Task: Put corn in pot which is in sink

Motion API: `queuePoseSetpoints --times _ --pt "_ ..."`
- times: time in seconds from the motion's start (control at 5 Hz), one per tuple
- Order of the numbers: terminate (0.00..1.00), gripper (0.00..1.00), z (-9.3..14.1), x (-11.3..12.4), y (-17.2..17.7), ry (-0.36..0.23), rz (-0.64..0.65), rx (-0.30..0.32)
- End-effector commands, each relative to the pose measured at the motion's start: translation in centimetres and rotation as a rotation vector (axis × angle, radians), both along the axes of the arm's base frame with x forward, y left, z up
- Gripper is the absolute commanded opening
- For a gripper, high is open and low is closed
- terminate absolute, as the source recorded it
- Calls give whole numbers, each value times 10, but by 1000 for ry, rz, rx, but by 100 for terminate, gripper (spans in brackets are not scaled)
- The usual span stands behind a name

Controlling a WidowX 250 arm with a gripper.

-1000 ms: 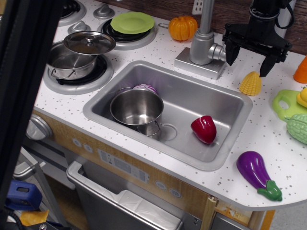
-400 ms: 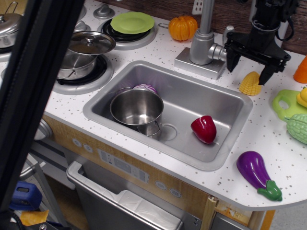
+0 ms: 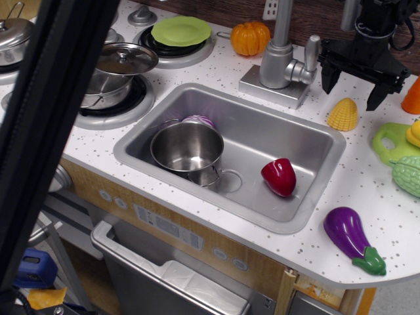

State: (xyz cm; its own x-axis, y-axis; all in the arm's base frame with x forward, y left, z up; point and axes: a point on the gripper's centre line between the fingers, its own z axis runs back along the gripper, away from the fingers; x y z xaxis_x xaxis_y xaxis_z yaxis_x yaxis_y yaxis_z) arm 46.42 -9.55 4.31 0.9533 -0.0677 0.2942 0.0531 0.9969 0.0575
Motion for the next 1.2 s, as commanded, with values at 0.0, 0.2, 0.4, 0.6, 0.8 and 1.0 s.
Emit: queuePoseSetpoints --times 0.0,0.2,0.4,0.6,0.8,1.0 --pt "0 100 16 13 3 -71 -10 -29" --pt "0 100 8 16 4 -70 -18 -55" --pt "0 100 5 17 6 -70 -17 -69" --pt "0 100 -2 18 7 -69 -7 -99" --pt "0 0 5 16 6 -53 6 -94" --pt "0 0 7 14 4 -48 15 -100"
